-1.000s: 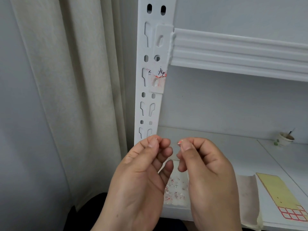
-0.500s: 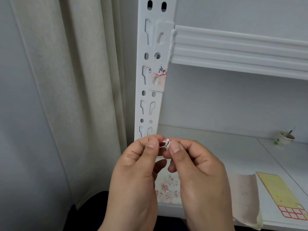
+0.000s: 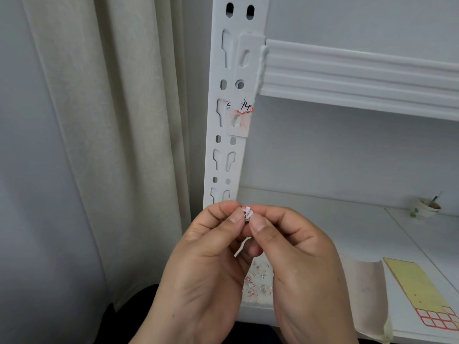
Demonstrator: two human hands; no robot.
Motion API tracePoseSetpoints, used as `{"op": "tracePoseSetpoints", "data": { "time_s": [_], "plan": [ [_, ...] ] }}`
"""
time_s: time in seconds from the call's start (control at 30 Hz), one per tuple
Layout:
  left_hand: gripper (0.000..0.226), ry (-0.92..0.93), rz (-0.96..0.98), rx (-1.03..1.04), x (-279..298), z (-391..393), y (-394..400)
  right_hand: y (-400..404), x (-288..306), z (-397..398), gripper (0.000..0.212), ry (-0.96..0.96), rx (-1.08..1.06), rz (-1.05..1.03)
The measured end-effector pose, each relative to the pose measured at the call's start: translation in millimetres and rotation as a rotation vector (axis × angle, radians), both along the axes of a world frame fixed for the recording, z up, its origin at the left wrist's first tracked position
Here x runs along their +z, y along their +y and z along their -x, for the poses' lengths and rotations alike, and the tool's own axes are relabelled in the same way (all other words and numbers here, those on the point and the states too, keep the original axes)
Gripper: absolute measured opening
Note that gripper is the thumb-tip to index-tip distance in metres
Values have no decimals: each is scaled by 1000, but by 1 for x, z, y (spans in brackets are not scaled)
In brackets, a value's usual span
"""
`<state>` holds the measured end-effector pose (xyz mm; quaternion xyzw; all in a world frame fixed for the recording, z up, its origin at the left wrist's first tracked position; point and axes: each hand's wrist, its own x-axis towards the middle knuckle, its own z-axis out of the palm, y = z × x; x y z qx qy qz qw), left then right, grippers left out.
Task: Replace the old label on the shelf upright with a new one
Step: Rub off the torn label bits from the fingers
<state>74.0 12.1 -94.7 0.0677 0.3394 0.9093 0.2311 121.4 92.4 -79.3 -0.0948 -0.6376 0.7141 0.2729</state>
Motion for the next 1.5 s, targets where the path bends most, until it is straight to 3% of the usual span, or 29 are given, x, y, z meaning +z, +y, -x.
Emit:
{"op": "tracePoseSetpoints", "data": {
  "time_s": [0.23, 0.33, 0.4, 0.5, 0.57, 0.8, 1.0, 1.2, 1.5],
  "plan": [
    [10, -31, -57, -102, -8, 5, -4, 3, -1, 2, 15, -58, 59, -22],
    [10, -20, -59, -123, -7, 5, -4, 3, -1, 1, 3, -53, 66, -22],
    [11, -30, -58, -137, -9, 6, -4, 3, -3, 1, 14, -52, 61, -35],
    [14, -36, -71, -184, -11, 6, -5, 2, 0, -1, 5, -63, 66, -32],
    [16, -19, -71, -199, -12, 6, -5, 2, 1, -3, 13, -75, 39, -37],
    [17, -18, 44, -68, -13, 5, -1, -1, 7, -5, 18, -113, -97, -223],
    [14, -86, -23, -65, -10, 4, -4, 1, 7, -6, 19, -76, -96, -113],
    [2, -30, 24, -62, -8, 2, -1, -1, 5, -5, 17, -70, -18, -105],
    [24, 9, 51, -59, -7, 1, -2, 1, -2, -2, 24, -36, 30, -128]
  ]
}}
